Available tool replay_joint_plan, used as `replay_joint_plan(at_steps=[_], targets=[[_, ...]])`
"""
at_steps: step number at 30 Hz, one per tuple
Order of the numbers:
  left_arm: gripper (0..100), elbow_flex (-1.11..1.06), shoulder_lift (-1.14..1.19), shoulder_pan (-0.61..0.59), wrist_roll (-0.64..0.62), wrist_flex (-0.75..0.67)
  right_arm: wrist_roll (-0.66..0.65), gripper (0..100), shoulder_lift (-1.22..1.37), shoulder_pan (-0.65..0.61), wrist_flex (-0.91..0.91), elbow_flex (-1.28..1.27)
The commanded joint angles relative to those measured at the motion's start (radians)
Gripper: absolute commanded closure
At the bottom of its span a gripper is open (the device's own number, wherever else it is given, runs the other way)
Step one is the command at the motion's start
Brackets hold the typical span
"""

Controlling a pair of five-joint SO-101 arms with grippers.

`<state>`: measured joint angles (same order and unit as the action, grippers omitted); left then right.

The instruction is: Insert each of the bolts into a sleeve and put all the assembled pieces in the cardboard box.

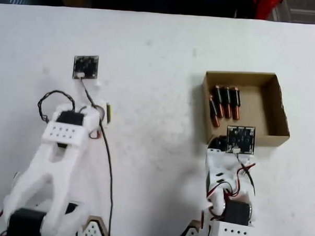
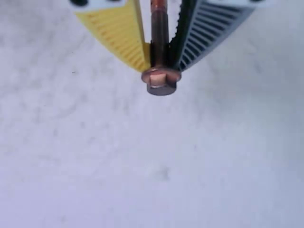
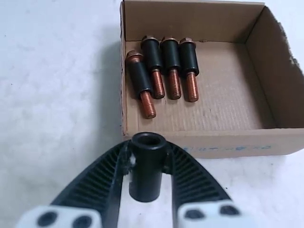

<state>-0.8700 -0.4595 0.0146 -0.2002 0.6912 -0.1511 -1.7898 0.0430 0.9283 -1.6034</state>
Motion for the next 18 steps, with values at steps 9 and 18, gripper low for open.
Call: replay_joint_plan(at_steps=[9, 18], targets=[[98, 0.015, -0.351, 0.015, 0.005, 0.003, 0.002, 96.4, -0.013, -0.194, -0.079, 0.012], [98, 0.015, -0.561, 0.022, 0.005, -0.005, 0.002, 96.4, -0.013, -0.443, -0.114, 0.011]])
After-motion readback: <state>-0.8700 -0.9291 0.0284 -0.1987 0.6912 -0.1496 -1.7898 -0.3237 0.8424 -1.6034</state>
